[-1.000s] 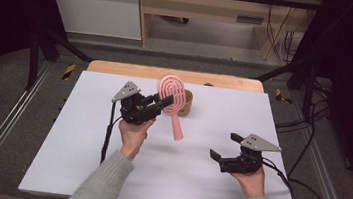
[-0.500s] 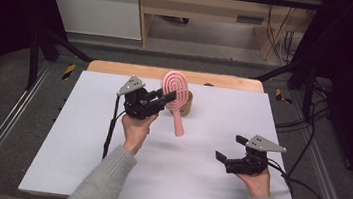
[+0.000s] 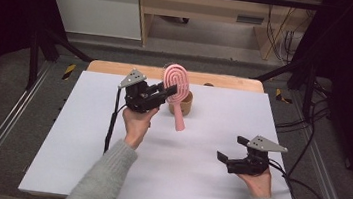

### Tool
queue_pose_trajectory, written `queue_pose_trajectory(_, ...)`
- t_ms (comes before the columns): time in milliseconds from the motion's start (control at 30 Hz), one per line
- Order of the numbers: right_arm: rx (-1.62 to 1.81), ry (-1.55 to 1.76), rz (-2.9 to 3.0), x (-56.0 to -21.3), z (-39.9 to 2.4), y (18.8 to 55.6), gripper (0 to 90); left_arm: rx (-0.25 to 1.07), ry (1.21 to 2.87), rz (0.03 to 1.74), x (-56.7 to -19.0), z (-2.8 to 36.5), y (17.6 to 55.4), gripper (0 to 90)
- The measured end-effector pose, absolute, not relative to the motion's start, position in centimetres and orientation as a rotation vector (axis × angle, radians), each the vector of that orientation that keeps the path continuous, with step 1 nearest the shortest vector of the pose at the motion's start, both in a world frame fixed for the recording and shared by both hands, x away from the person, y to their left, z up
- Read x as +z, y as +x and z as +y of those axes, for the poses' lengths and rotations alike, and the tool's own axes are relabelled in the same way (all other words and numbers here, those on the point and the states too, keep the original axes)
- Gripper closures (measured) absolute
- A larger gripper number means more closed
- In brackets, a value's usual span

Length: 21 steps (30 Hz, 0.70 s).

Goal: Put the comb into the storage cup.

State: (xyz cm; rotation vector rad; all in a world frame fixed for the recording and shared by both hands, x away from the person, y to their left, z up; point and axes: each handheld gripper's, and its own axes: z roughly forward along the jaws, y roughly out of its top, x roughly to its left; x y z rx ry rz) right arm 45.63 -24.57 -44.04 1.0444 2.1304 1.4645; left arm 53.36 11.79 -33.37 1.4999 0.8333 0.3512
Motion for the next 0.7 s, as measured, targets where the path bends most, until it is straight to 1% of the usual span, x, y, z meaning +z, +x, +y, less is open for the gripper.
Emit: queue_pose_trajectory(700, 1.460, 1.045, 2.138, -44.1, -24.5, 45.7, 0.3, 0.384, 1.489, 0.843, -32.0, 11.4, 55.1, 63.7)
